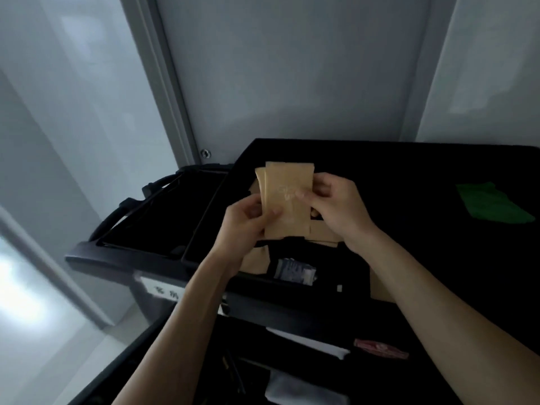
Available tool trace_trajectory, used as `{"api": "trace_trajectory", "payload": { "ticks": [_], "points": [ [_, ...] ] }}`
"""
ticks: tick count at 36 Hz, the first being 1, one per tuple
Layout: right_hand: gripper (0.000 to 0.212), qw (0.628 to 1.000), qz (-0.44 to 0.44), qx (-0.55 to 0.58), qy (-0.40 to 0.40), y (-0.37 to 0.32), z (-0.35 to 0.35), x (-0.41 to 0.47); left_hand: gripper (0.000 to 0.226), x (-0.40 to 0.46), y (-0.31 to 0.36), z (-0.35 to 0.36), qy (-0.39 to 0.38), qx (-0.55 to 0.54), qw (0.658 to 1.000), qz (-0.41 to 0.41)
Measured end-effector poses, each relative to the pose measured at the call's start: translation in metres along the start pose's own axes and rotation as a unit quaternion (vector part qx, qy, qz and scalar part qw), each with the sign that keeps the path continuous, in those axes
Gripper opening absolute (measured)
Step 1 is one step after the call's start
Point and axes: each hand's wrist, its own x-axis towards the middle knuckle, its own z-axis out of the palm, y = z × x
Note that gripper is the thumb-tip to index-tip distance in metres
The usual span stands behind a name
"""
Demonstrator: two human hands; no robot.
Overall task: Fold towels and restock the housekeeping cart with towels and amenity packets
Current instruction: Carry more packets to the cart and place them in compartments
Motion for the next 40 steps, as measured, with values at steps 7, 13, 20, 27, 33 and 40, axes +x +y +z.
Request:
{"api": "trace_trajectory", "payload": {
  "ticks": [7,13,20,27,33,40],
  "points": [
    [0.018,0.995,-0.055,-0.066,-0.054,-0.018,0.050,0.005,0.022,-0.022,0.012,-0.034,0.087,0.004,0.996,0.022],
    [0.014,0.971,-0.062,-0.216,-0.086,0.007,0.076,0.013,0.039,-0.025,-0.016,-0.065,0.141,0.013,0.989,-0.038],
    [0.008,0.860,-0.084,-0.461,-0.201,0.037,0.106,0.034,0.047,-0.005,-0.038,-0.107,0.216,0.236,0.946,0.053],
    [0.031,0.815,0.013,-0.466,-0.343,0.063,0.129,0.045,0.047,0.025,-0.060,-0.116,-0.042,0.450,0.890,0.069],
    [0.018,0.810,0.042,-0.476,-0.340,0.076,0.129,0.039,0.048,0.051,-0.081,-0.111,-0.203,0.552,0.809,0.015],
    [0.014,0.751,0.102,-0.542,-0.363,0.072,0.129,0.034,0.032,0.072,-0.078,-0.108,-0.327,0.565,0.756,-0.046]
  ]
}}
